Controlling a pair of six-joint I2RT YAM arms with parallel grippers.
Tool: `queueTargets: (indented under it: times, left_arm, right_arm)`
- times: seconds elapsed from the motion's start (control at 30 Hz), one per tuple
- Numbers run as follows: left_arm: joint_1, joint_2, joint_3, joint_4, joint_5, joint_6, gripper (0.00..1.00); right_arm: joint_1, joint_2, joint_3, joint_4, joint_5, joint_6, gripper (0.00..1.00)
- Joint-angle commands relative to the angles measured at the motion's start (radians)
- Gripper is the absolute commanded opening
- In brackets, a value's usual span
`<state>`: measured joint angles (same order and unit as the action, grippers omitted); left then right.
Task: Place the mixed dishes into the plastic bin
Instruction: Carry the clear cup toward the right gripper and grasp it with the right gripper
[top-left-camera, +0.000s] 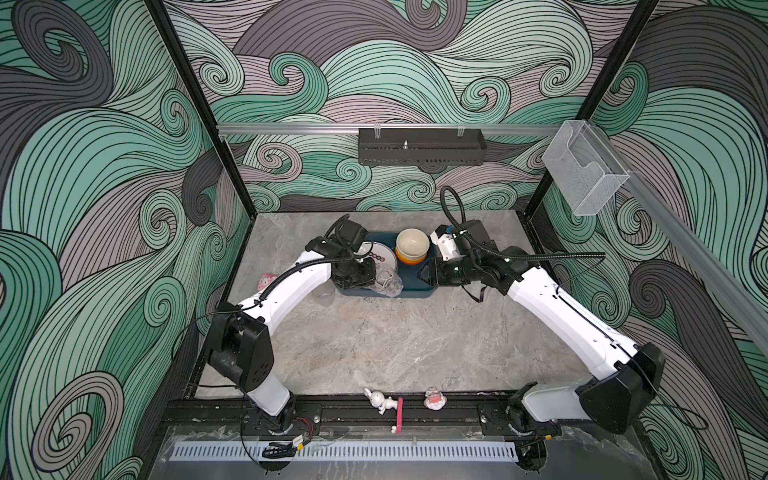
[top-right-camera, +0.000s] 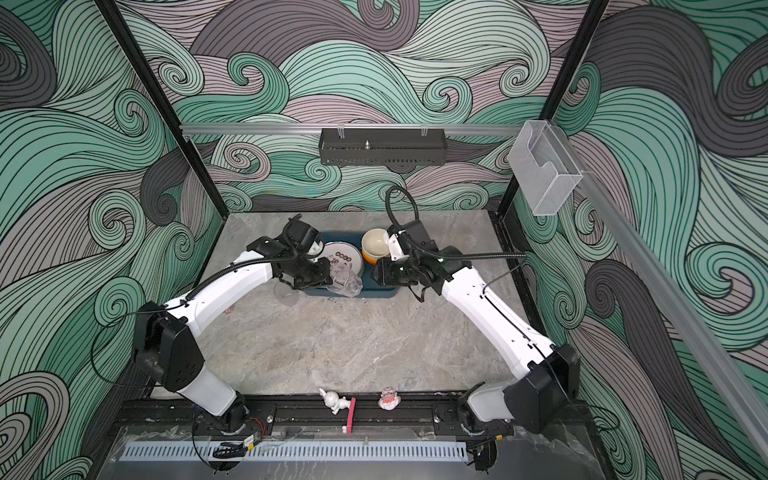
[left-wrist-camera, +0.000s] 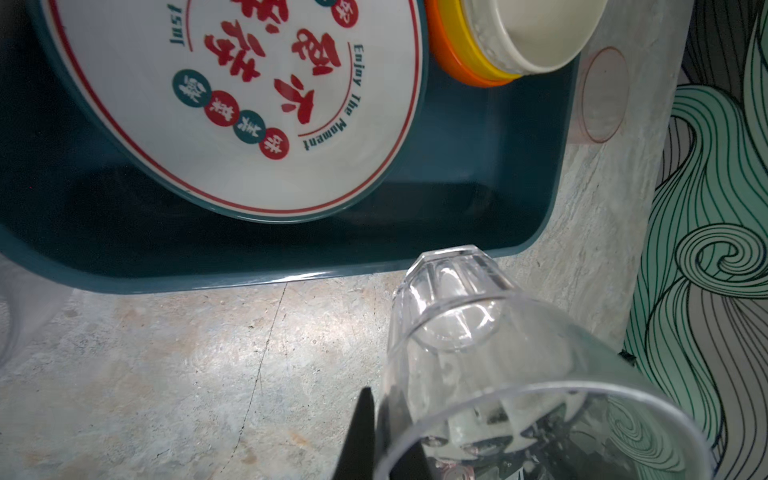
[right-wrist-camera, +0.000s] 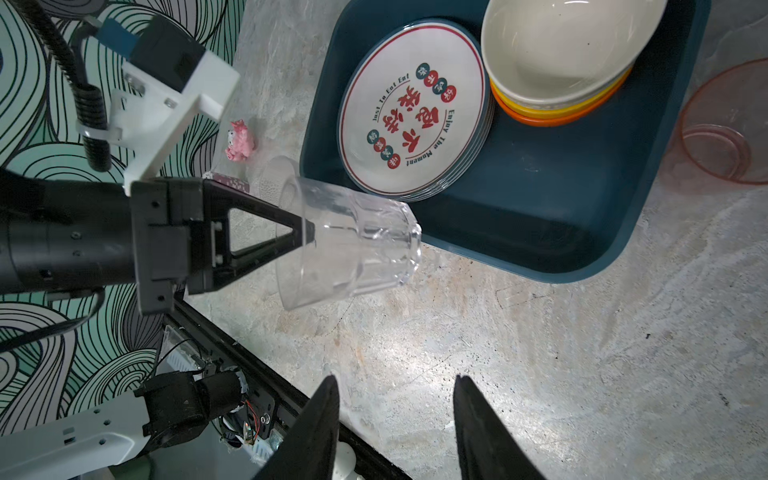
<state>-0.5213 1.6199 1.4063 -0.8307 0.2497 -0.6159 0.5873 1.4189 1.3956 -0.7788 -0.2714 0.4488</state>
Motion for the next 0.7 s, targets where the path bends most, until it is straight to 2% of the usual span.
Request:
queueTargets:
  times: [0.0, 0.43, 0.67]
  left_arm:
    - [-0.034, 0.016, 0.057, -0.013, -0.037, 0.001, 0.00]
    - [-0.105, 0.046, 0.107, -0.019, -0.046, -0.006, 0.00]
    - [-0.114, 0.056, 0.129, -0.027, -0.047, -0.005, 0.00]
  right_arm:
    - [0.022, 0.044, 0.052, -0.036, -0.007, -0.008, 0.46]
    - [0.071, 0.192, 0.164, -0.091, 0.040, -0.015, 0.43]
    - [0.077, 0.238, 0.191, -0.118, 0.095, -0.023, 0.37]
